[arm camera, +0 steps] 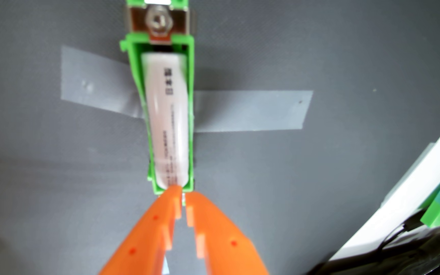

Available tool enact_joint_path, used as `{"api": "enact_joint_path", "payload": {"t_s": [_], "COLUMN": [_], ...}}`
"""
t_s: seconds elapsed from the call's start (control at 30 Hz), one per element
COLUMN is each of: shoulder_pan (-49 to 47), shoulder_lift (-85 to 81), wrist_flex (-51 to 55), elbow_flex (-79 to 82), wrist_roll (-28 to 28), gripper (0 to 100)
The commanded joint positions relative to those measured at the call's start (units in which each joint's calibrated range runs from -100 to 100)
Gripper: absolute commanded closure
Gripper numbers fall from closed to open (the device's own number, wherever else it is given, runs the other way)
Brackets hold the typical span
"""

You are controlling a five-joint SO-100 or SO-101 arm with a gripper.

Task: Insert Battery

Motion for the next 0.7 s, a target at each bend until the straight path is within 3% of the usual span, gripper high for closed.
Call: {"api": "enact_joint_path", "payload": {"t_s": [0.0, 0.37, 0.67], "shoulder_pan": [0.48, -0.82, -0.82], "shoulder_lift": [-1.07, -1.65, -1.65], "wrist_flex": [0.18, 1.45, 10.17], "elbow_flex": [-0.23, -6.08, -14.19], "wrist_roll": [0.06, 0.06, 0.01], "gripper": [98, 98, 98]}}
